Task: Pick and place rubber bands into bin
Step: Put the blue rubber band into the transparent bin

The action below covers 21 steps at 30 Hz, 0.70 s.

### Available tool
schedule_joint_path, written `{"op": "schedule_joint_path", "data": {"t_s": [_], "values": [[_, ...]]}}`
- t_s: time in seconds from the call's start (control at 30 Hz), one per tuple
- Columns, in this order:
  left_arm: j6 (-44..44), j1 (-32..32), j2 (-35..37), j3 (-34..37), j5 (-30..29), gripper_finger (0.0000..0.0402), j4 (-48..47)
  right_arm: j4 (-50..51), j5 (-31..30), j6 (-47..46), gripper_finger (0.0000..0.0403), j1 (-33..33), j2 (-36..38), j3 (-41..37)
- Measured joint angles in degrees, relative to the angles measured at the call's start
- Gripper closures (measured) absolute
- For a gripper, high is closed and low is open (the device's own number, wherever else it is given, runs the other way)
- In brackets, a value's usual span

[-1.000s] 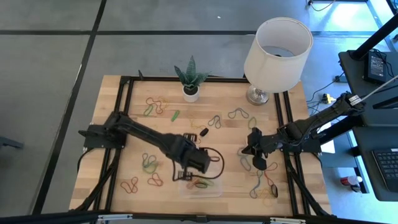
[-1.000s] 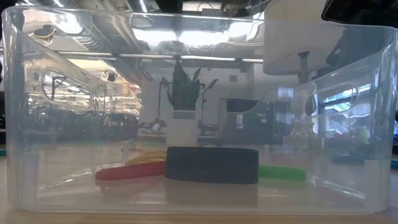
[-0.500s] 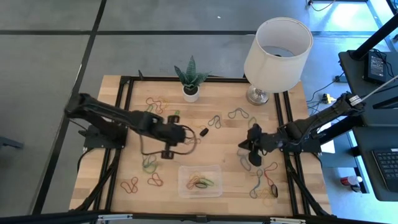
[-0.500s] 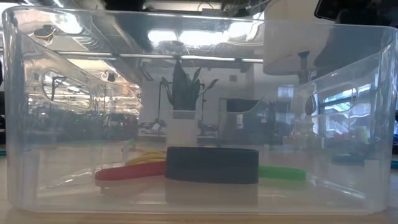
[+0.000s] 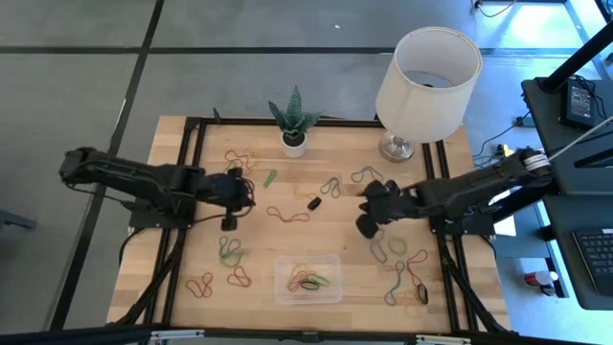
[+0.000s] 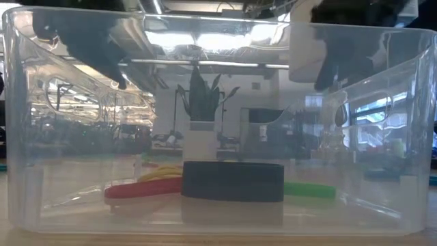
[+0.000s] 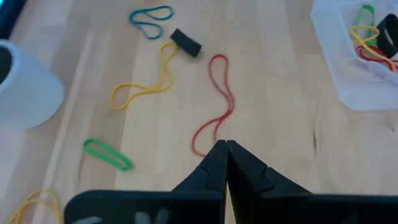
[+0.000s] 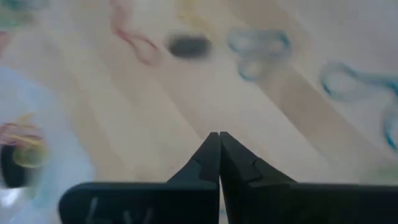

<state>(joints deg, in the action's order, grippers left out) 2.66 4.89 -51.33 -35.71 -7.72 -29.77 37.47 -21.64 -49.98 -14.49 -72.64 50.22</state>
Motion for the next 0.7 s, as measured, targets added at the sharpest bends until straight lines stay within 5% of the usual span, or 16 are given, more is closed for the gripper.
{"op": "schedule_joint_path", "data": {"t_s": [0.23, 0.43, 0.7], "values": [[-0.44, -2.43, 6.92, 2.23, 0.14, 0.0400, 0.05, 19.35, 12.01, -6.98, 0.0396, 5.38, -12.68, 9.12], [0.46, -2.39, 8.33, 2.23, 0.62, 0.0400, 0.51, 19.69, 20.52, -8.12, 0.0363, 6.90, -18.46, 8.22], [2.44, -2.39, 8.28, 2.23, 3.16, 0.0400, 0.47, 18.38, 22.96, -7.90, 0.0310, 6.39, -22.39, 4.81]]}}
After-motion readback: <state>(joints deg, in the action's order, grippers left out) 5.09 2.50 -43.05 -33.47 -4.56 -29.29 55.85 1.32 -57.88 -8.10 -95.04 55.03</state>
